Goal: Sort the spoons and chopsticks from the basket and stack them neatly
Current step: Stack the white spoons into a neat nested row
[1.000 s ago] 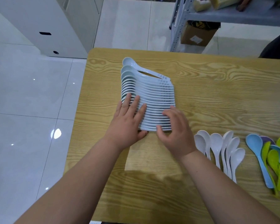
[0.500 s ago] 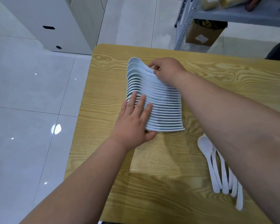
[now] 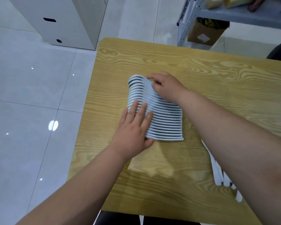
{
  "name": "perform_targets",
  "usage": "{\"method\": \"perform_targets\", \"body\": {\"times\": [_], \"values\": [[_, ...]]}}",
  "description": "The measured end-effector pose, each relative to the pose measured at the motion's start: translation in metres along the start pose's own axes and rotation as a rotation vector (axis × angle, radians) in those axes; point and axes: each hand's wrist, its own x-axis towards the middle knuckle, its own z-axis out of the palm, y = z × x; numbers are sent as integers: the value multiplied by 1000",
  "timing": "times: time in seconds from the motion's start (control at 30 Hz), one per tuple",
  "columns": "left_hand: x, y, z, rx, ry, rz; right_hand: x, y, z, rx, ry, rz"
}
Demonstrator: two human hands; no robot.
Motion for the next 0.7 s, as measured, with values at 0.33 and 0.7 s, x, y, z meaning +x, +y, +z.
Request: {"method": "perform_targets", "body": {"times": [0.33,0.7], "values": [[-95,27,8,17,-48,69,-80,-32,63,-203,-71,-67],[-88,24,6,116,-122,127,-72,-53,66,-139,-143,11]]}}
